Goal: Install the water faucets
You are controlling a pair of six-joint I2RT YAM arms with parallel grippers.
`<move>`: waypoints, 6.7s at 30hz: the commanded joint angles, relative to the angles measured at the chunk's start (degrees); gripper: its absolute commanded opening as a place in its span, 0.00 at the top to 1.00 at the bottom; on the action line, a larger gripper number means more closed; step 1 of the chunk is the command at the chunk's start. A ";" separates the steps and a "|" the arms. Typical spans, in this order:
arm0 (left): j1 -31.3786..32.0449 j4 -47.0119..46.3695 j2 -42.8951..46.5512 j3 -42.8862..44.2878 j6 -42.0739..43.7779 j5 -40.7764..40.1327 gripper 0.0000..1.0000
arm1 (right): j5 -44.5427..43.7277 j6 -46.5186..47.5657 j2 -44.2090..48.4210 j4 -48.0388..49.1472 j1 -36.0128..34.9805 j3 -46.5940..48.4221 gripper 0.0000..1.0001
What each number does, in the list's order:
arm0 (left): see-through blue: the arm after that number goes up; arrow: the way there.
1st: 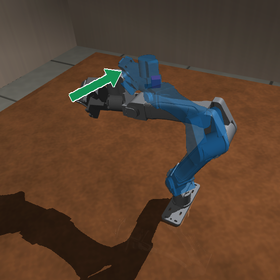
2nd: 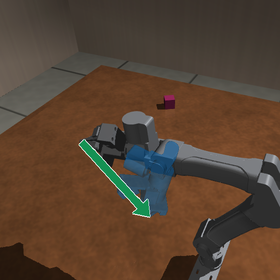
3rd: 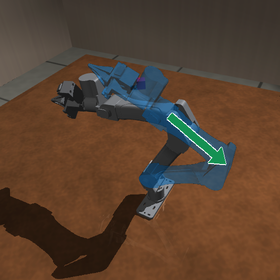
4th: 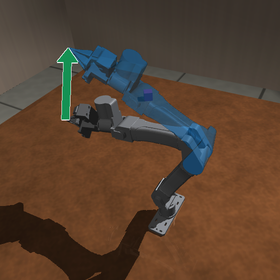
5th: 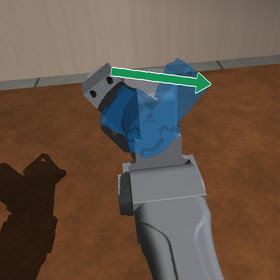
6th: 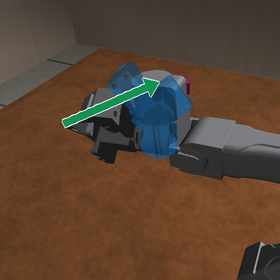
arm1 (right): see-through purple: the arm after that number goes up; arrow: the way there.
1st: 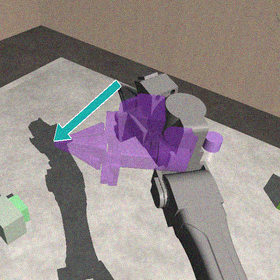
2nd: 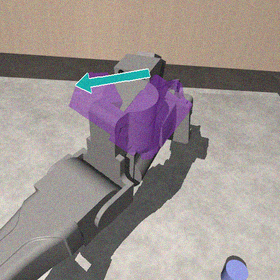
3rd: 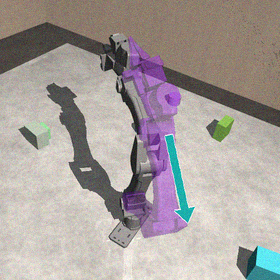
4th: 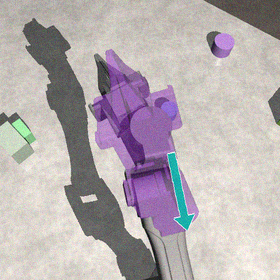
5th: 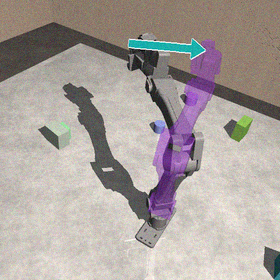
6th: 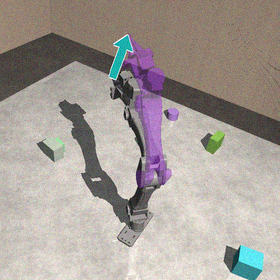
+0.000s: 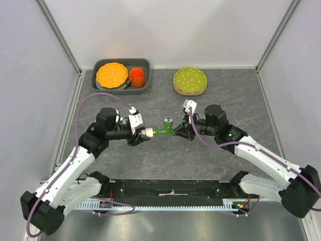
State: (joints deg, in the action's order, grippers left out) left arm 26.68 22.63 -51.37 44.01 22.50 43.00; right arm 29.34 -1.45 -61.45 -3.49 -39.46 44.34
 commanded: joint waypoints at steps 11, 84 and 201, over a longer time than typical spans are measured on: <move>12.60 -11.64 7.52 -7.35 9.49 -14.69 0.98 | 17.94 -15.41 -7.63 3.75 1.93 11.38 1.00; 14.74 -38.19 14.11 -22.75 -37.78 -25.19 0.98 | 4.40 12.25 9.33 -2.60 6.86 11.83 0.10; 15.51 -13.04 6.99 1.26 -6.24 -24.27 0.98 | 16.55 -6.80 -1.74 11.13 2.64 7.79 1.00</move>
State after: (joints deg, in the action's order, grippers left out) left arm 40.18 21.02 -45.74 45.52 14.70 23.49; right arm 52.31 -2.92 -63.00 10.20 -34.37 52.49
